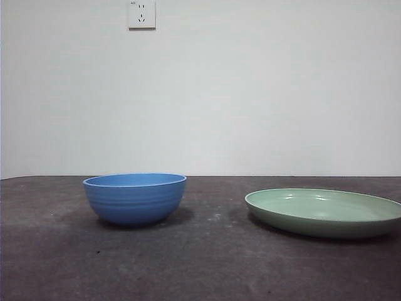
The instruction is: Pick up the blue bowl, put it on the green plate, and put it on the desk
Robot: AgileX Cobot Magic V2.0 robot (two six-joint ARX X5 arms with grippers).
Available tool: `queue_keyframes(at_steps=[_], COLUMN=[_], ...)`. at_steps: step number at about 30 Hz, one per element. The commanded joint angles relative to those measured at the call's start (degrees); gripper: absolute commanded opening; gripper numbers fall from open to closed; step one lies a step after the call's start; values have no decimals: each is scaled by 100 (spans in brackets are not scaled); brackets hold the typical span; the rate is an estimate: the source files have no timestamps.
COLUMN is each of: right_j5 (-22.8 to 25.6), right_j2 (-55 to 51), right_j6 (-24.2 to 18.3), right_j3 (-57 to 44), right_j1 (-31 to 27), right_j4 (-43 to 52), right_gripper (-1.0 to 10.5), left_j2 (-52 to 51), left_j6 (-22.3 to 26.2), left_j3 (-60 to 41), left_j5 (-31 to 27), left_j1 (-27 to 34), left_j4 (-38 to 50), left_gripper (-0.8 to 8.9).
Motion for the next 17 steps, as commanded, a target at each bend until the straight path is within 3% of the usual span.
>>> queue_keyframes(at_steps=[1,8,11,17], right_j5=[-28,-155,-155,-155], right_j2=[-15,-15,-15,-15], right_j6=[428,732,994,1113], right_j3=[-28,-20,26,433], right_j1=[-4,-4,-4,-4], right_j4=[17,39,26,24], right_gripper=[9,9,9,9], left_j2=[-11,-11,-11,24], left_j6=[-411,-925,-964,-1073], left_j3=[-114,-26,114,549], left_j5=[-9,-4,166,363], left_j1=[11,11,11,11], left_j4=[-48,-76,-94,-107], left_gripper=[10,10,10,10])
